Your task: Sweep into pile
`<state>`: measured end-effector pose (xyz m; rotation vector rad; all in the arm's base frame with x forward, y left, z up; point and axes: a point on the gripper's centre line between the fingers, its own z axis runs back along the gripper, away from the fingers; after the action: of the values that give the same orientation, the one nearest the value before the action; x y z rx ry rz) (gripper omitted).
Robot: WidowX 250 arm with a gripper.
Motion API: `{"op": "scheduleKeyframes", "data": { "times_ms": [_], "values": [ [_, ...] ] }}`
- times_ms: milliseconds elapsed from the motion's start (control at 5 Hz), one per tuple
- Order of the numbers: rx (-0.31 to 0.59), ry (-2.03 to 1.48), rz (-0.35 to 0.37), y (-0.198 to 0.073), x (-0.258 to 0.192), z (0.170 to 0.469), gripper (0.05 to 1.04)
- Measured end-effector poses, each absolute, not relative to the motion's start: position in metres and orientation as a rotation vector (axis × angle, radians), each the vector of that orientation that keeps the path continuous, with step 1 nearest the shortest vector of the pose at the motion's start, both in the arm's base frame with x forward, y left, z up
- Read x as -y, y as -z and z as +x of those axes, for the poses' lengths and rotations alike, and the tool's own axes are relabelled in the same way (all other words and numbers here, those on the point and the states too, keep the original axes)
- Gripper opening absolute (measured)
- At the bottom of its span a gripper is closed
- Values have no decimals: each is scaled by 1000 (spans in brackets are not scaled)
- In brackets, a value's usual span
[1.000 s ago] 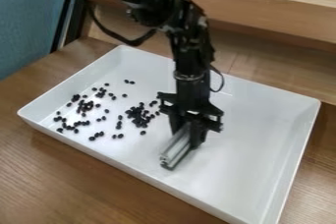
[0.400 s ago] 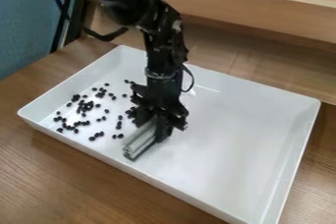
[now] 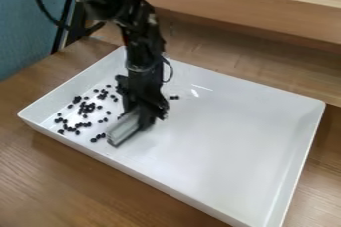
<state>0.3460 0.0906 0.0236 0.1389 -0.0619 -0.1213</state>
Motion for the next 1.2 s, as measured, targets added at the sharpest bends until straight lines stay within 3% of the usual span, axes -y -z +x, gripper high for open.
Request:
{"op": "scheduleKeyframes", "data": {
  "times_ms": [200,1200],
  "values": [
    [75,117,109,-22,-105,349,399],
    [83,-16,105,-21,-159,350,399]
  ]
}}
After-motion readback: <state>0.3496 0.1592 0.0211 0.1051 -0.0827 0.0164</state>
